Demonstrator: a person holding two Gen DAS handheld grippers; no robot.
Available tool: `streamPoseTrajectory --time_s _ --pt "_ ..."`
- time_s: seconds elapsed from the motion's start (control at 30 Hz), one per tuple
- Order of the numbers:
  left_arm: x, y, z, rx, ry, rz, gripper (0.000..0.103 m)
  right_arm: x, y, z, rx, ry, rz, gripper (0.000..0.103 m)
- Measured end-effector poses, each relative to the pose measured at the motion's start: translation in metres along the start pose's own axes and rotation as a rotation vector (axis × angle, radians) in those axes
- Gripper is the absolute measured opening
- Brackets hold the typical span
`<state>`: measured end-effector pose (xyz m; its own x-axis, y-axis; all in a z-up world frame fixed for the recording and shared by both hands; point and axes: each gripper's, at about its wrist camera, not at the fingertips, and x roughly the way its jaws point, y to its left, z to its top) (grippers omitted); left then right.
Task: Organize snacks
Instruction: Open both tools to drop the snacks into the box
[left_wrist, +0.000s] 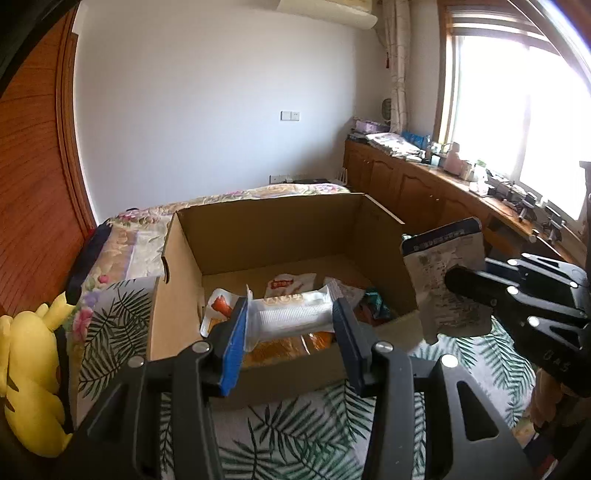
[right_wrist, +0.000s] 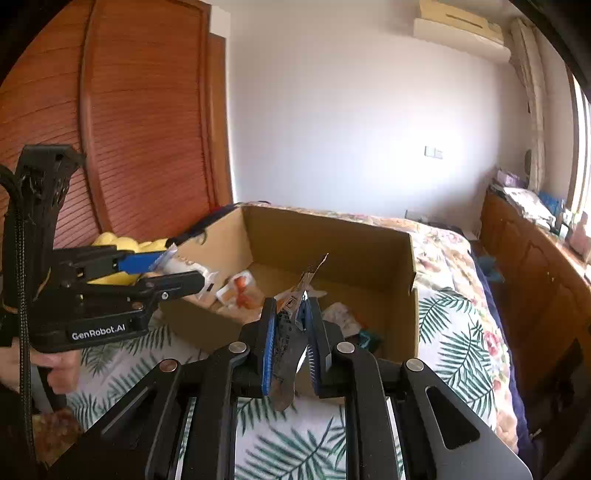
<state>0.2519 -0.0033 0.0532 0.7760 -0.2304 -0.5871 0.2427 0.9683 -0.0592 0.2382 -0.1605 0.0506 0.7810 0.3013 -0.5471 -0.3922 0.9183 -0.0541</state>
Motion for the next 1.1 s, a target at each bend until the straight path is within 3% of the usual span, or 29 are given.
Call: streamPoseTrajectory --time_s 0.3,0.37,0.43,0.47,0.53,0.77,1.1 --pt "0.031 0.005 0.005 -0.018 0.032 0.021 0.046 0.034 -0.021 0.016 0.072 0.024 -0.024 0.013" --pt "0.032 0.004 0.005 -0.023 0.028 0.017 0.048 0.042 -0.023 0.018 0.081 0.036 -0.034 0.013" --pt "0.032 0.005 0.004 -0.033 0.018 0.013 0.056 0.046 -0.024 0.017 0.085 0.044 -0.038 0.013" --pt "0.031 0.005 0.004 -0.037 0.012 0.015 0.062 0.048 -0.023 0.017 0.088 0.049 -0.037 0.017" --pt "0.030 0.004 0.003 -0.035 0.004 0.013 0.063 0.046 -0.024 0.017 0.098 0.044 -0.041 0.025" --pt "0.011 -0.003 -0.003 -0.031 -0.006 0.032 0.064 0.026 -0.021 0.004 0.094 0.041 -0.019 0.026" --pt "-0.053 -0.018 -0.031 -0.004 -0.036 0.064 0.068 -0.046 0.002 -0.018 0.094 0.004 0.005 0.028"
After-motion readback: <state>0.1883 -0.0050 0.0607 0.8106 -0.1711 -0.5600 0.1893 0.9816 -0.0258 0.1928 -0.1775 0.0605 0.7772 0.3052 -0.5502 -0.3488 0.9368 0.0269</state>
